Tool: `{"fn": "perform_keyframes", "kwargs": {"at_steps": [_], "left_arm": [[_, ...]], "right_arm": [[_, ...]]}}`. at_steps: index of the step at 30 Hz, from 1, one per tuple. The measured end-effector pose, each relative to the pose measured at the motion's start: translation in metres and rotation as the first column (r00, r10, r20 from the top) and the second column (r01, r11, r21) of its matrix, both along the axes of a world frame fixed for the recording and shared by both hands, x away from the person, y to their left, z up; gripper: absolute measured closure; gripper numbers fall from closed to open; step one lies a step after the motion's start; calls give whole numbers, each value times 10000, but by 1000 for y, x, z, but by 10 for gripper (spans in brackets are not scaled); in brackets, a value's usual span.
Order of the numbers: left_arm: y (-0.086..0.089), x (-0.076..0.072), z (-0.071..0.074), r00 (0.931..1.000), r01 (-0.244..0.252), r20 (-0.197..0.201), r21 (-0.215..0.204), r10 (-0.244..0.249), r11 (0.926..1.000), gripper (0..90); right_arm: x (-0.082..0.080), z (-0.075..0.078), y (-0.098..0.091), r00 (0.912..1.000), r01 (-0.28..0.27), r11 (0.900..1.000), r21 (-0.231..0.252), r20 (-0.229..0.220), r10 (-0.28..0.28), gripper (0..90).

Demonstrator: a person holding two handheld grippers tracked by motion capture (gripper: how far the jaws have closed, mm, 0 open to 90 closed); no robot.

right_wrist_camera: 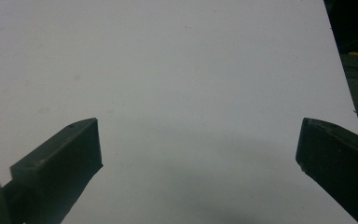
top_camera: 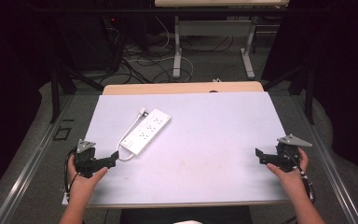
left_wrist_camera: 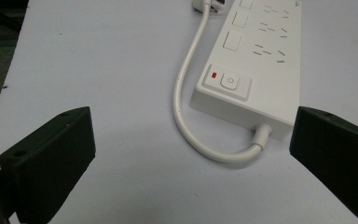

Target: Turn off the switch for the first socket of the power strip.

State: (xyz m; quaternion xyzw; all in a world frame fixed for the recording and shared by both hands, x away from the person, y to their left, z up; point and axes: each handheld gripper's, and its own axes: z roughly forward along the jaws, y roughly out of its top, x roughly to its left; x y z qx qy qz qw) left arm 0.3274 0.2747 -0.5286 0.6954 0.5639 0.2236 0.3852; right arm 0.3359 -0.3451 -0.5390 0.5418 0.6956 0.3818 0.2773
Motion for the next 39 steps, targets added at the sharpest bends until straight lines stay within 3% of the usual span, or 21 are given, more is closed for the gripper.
{"fn": "perform_keyframes", "kwargs": {"at_steps": [16,17,18,23,25,32,39], "left_arm": [[0,-4,6,9998,85,172,53,-86,9999,2],[0,-4,6,9997,68,215,58,-69,10000,2],[0,-5,7,9998,54,175,46,-55,10000,2],[2,-5,11,9997,11,237,31,-11,10000,3],[2,-7,13,9997,52,249,-2,-52,10000,3],[-1,-7,16,9995,95,312,106,-99,9999,12],[-4,-3,21,9993,163,328,82,-166,9998,13]], "right_arm": [[-4,-1,11,9997,-228,9995,-226,77,229,8],[-5,0,12,9996,-280,9990,-359,-118,276,9],[-4,-1,14,9997,-186,9996,-222,141,189,9],[-5,-2,17,9992,-308,9989,-339,251,317,11],[-6,-1,18,9993,-355,9988,-335,107,359,11],[-8,1,19,9994,-255,9995,-202,220,260,12],[-9,0,18,9990,-377,9986,-363,210,385,15]]}}
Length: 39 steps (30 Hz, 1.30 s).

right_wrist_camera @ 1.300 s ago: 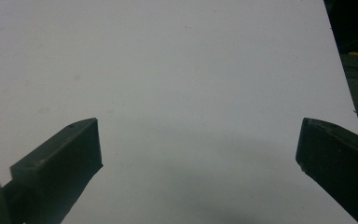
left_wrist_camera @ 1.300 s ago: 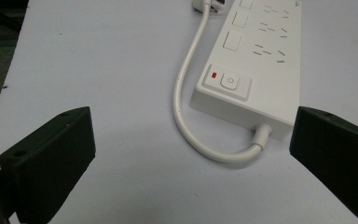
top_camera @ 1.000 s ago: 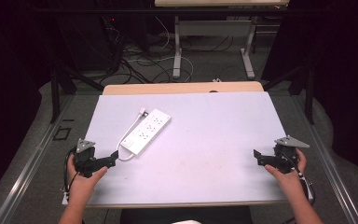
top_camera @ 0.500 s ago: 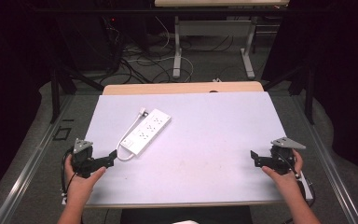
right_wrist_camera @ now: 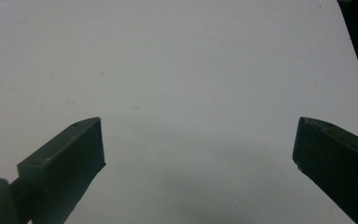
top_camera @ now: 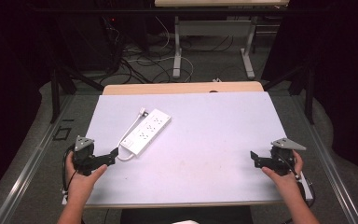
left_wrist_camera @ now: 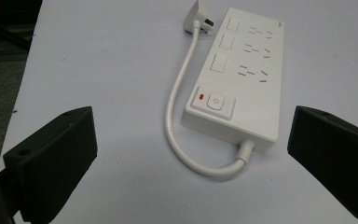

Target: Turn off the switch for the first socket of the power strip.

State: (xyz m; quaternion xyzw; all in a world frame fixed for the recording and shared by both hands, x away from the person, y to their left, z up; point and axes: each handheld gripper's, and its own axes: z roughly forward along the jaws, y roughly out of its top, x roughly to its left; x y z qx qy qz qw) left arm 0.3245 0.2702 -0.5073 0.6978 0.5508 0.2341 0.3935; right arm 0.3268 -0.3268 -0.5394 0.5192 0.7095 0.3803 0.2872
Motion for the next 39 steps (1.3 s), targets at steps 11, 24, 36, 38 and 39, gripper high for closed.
{"fn": "perform_keyframes", "kwargs": {"at_steps": [11,24,36,38,39], "left_arm": [[-5,6,10,9999,-21,166,-161,23,9999,13],[-6,15,23,9998,121,139,-76,-120,9999,12],[-12,27,39,9993,358,115,154,-359,9992,13],[-13,29,42,9991,386,165,207,-390,9990,13],[-14,30,43,9990,407,162,205,-410,9990,13]], "right_arm": [[0,-1,1,9999,58,10000,32,154,-59,29],[-1,0,2,9999,87,9996,259,56,-88,39],[0,-1,2,9999,99,9995,314,66,-101,48],[0,-1,2,9999,148,9993,349,68,-151,49],[0,-1,2,10000,90,9992,392,-11,-89,50]]}}
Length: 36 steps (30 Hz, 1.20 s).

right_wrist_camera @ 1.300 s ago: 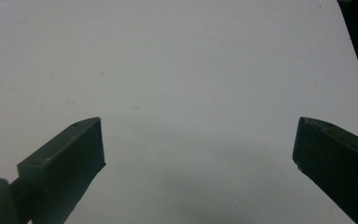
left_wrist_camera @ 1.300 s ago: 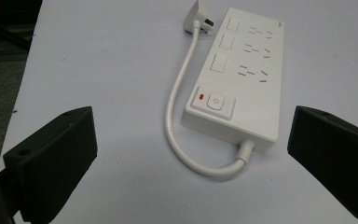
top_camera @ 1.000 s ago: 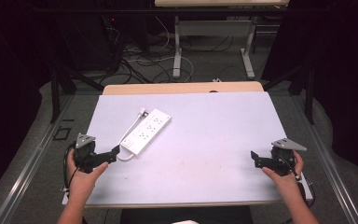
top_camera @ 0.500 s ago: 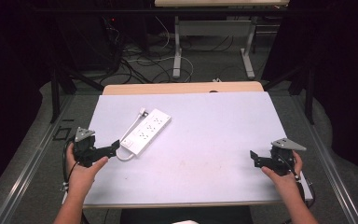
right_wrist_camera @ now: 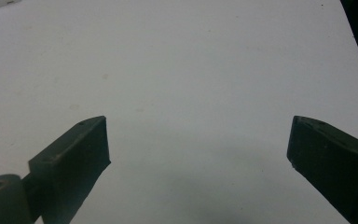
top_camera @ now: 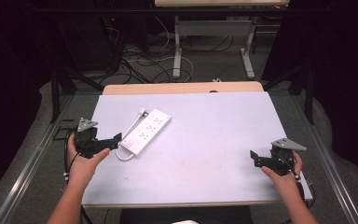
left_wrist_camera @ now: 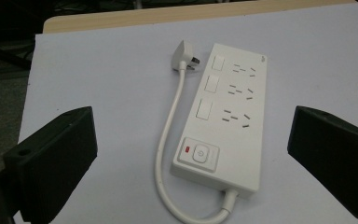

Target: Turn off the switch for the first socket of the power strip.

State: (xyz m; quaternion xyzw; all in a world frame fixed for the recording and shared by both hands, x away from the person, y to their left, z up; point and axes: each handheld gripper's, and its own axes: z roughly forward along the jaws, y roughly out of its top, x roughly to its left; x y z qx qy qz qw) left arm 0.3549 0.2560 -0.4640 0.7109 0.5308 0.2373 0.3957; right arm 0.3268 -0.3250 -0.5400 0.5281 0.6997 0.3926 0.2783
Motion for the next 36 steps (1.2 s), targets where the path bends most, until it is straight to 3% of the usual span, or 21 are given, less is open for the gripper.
{"fn": "perform_keyframes", "kwargs": {"at_steps": [17,24,36], "left_arm": [[-11,18,14,10000,-92,26,28,92,10000,45],[-14,25,14,9998,-180,-27,-139,179,9997,60],[-22,37,15,9995,-309,-4,-72,309,9995,100]], "right_arm": [[1,-1,1,10000,49,10000,-35,55,-49,58],[1,-1,0,10000,-92,9999,-95,20,92,62],[1,-1,0,10000,5,9999,-156,93,-3,65]]}}
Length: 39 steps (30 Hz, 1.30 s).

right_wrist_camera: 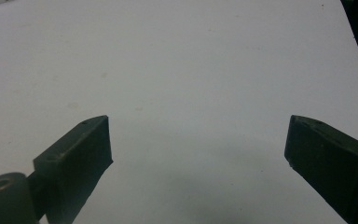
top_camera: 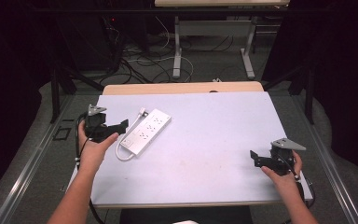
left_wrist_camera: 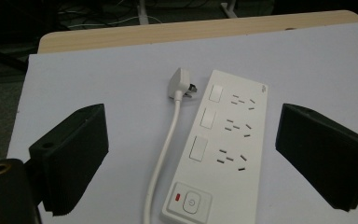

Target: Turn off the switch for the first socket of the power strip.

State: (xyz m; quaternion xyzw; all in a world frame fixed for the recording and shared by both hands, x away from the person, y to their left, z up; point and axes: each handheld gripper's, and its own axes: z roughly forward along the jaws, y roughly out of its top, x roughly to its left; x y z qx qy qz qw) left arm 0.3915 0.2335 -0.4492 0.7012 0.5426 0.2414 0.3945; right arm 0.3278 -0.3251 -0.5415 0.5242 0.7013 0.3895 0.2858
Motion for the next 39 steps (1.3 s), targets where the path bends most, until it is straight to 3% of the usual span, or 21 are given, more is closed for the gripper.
{"fn": "perform_keyframes", "kwargs": {"at_steps": [8,16,24,32,39], "left_arm": [[-6,6,0,10000,-48,-73,83,49,10000,160],[-15,11,-1,9999,-63,114,98,62,9999,176],[-24,16,-2,9999,102,-123,208,-99,9997,204],[-33,21,-6,9997,224,-103,416,-220,9989,254],[-38,25,-9,9997,183,-151,321,-178,9993,262]], "right_arm": [[0,0,-1,10000,-2,10000,-6,-57,2,66],[0,0,0,10000,-25,10000,-1,-73,25,66],[1,0,-1,10000,-21,10000,34,-72,21,66],[0,0,0,10000,-3,10000,67,-76,4,66],[0,0,0,9999,-105,9999,50,-124,105,66]]}}
